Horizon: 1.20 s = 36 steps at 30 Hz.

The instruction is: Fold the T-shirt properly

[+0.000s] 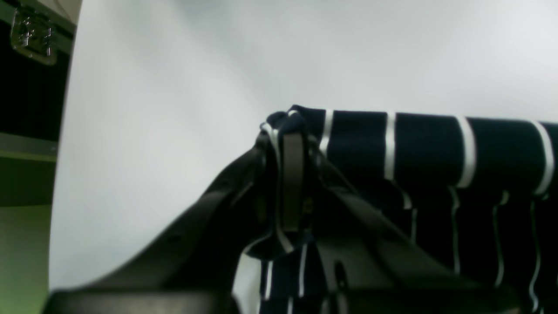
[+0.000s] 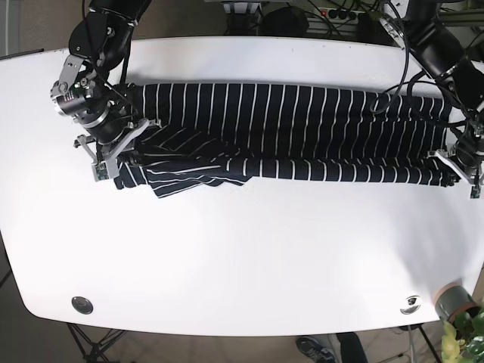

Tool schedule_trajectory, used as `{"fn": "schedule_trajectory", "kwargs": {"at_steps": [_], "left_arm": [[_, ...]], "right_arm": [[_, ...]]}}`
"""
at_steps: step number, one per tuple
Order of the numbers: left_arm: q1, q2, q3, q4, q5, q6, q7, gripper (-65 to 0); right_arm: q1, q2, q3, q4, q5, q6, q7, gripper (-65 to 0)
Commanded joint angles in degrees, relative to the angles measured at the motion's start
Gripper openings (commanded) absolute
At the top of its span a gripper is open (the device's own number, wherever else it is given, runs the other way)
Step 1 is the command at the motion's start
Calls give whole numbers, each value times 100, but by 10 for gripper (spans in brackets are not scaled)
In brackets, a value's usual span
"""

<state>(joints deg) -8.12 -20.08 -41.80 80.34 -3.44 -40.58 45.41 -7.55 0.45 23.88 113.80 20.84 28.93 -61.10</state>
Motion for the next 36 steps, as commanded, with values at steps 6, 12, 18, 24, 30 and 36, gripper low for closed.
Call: {"fn": "schedule_trajectory", "kwargs": {"at_steps": [6,12,18,24,30,36], "left_arm": [[298,-212,-18,129,50,58,-62,-650],[561,-230,0,129,50,58,-62,-650],[764,-239,228,129,50,58,-62,-517],[720,-247,237,120,50,58,-70,-196],[421,-247,220,279,50,58,-70,-219],[377,-230,255,621,50,58,-70,-229]], "right_arm": [[-278,21,8,-52,83,-14,119,-579],[-322,12,34,-351,57,4,136,-484],[-383,12,-36,-202,109,-5,136,-341],[91,21,-529,-360,-58,-128,110,-162],[891,21,-933,-1142,-568,-409,110,-163],[1788,21,-1047,-2250,-673,-444,119,-163]]}}
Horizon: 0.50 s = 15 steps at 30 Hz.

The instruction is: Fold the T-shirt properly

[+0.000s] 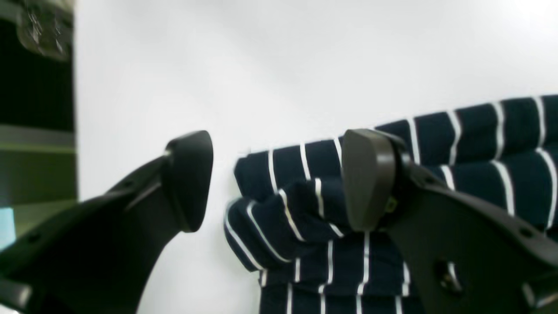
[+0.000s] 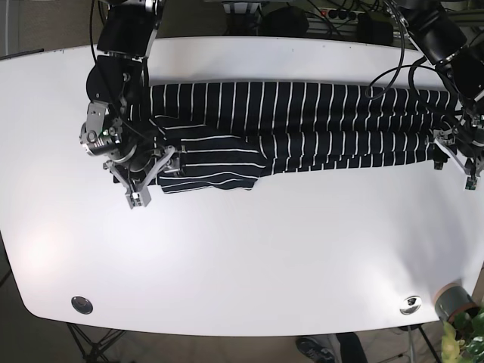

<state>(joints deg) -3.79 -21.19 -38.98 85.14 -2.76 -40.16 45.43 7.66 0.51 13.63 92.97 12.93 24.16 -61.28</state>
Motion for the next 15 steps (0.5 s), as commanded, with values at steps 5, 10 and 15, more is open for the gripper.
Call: {"fn": "schedule_trajectory", "kwargs": {"at_steps": [5,10,15], "left_arm": [[-30,-92,-18,123,-18,16,-73,-229],[94,31,87,-106,-9,16,-81,-229],[164,22,105,-308,0,16,-81,-229]], "right_arm": [[917,129,-48,-1002,118,32,163,-163],[1586,305,-48,-2198,109,23,303,-179],[1691,401,-13,-2681,118,23,391,-239]]}}
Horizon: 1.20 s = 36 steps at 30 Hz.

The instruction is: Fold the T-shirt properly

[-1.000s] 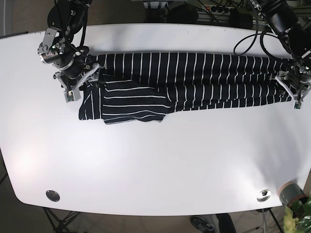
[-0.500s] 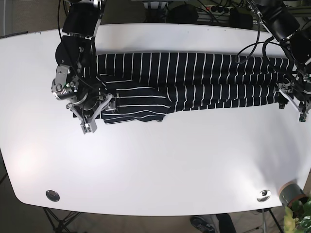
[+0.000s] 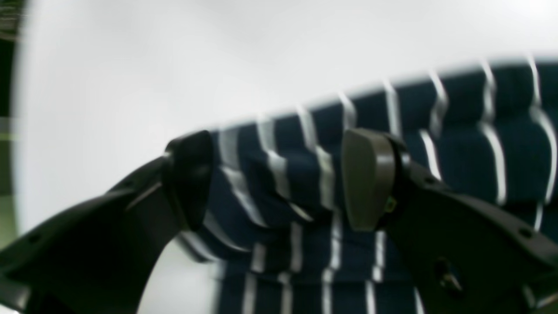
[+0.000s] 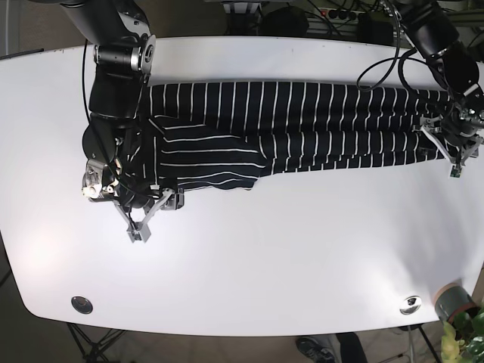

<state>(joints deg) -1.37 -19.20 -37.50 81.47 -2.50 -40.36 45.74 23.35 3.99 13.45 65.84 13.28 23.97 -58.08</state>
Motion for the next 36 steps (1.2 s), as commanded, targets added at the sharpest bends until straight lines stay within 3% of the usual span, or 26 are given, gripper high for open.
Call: {"fn": "schedule_trajectory", "kwargs": {"at_steps": [1,7,14,17,19,22,30,36], "left_arm": [[9,-177,-53,24,-27,36,-121,-229],[141,-212,-53,-37,-35,36,-437,-229],[229,-177,-9,-37,-35,36,-596,-229],[229,-177,-9,-37,-35,36,-596,-229],[229,-177,9,-125,-35,36,-596,-229],[220,-194,132,-389,-35,36,-604,-229],[229,-212,229,-1066,-35,36,-1158,-229],[255,-212,229,-1127,-35,36,-1202,-229]], "right_arm": [[95,63,-13,31,83,43,72,-247],[-168,36,-31,22,136,43,63,-254],[-335,-219,-31,110,110,43,81,-266],[-371,-324,-40,260,83,43,81,-360],[-379,-333,-40,295,83,43,90,-501],[-371,-333,-40,304,101,43,90,-633],[-661,-368,-22,1649,154,43,37,-628],[-1144,-500,13,2950,154,52,-359,-628]]}}
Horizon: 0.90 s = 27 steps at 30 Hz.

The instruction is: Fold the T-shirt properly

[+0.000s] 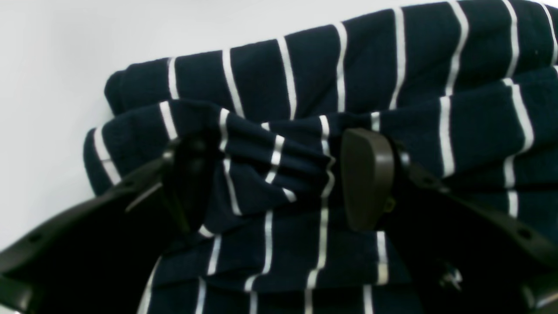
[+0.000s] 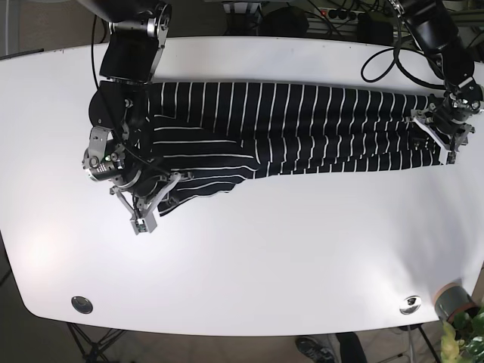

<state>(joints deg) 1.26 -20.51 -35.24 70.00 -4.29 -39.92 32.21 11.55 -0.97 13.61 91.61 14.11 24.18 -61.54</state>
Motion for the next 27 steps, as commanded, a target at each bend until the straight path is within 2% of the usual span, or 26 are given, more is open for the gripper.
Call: {"fn": "schedule_trajectory", "kwargs": {"at_steps": [1,8,12,20,22,24,27], "left_arm": [[-7,-81,4,20,144,-8,151,-229],[-16,-81,4,20,161,-8,151,-229],[-16,-125,4,20,161,-8,151,-229],[-42,-186,4,20,153,-8,151,-229],[-51,-186,4,38,153,-8,151,-229],[-51,-186,4,64,144,-8,151,-229],[-51,-186,4,64,144,-8,160,-229]], "right_arm": [[-25,-13,-2,522,70,30,-48,-628],[-738,-39,-11,1665,70,30,-136,-626],[-1036,-39,33,1665,70,30,-101,-625],[-1335,-30,499,1472,70,74,136,-621],[-1335,-21,701,1357,70,83,154,-591],[-1353,-21,877,1340,70,83,189,-530],[-1458,-21,1017,1445,70,83,356,-376]]}}
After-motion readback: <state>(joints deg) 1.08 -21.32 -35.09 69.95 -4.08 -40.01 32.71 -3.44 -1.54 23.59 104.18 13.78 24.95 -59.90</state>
